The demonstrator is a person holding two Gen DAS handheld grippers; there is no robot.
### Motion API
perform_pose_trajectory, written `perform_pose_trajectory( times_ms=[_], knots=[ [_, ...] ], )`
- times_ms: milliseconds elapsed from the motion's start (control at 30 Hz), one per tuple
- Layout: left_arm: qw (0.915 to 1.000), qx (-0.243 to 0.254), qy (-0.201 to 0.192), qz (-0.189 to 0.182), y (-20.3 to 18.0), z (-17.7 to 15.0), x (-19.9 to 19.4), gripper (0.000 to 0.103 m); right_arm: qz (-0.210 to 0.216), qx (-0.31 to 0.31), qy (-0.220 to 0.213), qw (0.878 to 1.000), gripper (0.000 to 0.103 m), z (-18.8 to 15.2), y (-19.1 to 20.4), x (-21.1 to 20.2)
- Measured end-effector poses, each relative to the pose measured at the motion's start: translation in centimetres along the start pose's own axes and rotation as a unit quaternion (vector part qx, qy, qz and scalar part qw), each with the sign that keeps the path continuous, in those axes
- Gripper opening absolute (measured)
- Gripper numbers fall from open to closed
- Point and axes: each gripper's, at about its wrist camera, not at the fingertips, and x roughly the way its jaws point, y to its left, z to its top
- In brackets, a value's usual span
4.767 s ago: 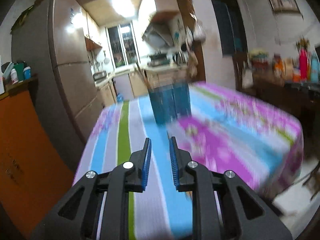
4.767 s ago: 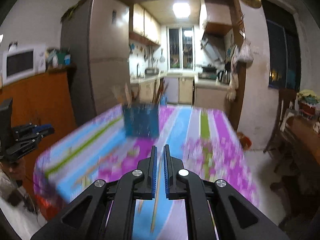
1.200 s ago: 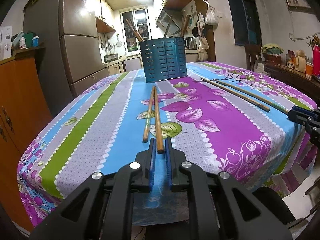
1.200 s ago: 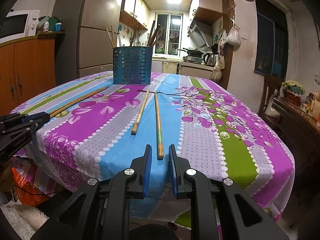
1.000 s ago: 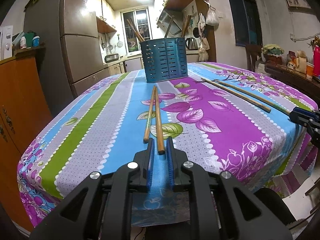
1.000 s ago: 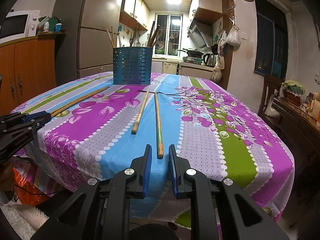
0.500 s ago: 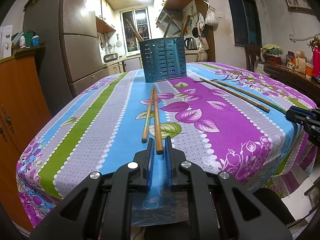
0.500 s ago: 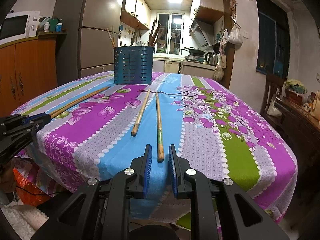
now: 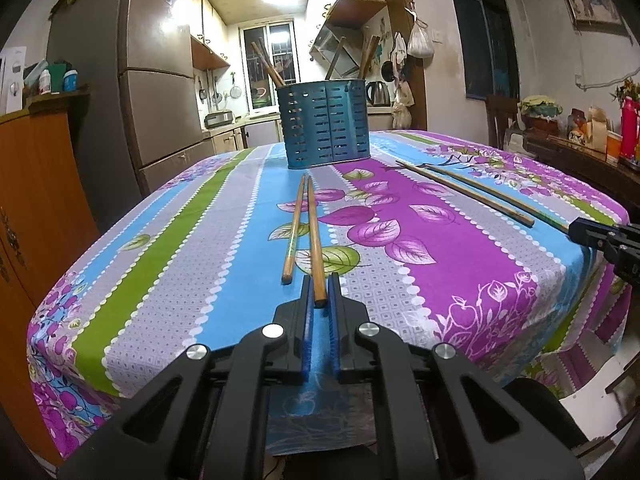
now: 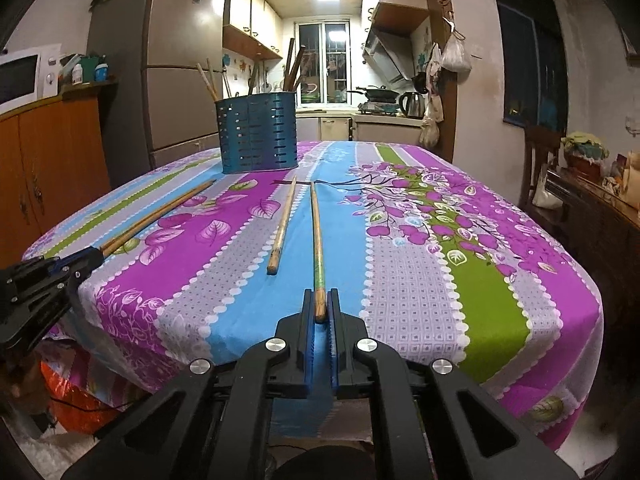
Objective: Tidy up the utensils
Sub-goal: 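Lift and carry the chopsticks toward the blue holder with both tools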
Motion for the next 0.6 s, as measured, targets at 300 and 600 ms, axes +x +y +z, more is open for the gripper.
perform_pose_trajectory(
  times_ms=[300,600],
  knots=[
    [0.9995,0.010,-0.025,-0.016,-0.3,1.2,-3.0,0.005,0.003,0.004,-0.021,1.000,0.007,0.9,-0.3,-2.8],
    [0.9977,0.000,-0.062,-0.027,0.5,4.3,-6.7,0.005,0.005,-0.014,-0.083,0.996,0.007,4.5,-0.2,-7.1]
  ],
)
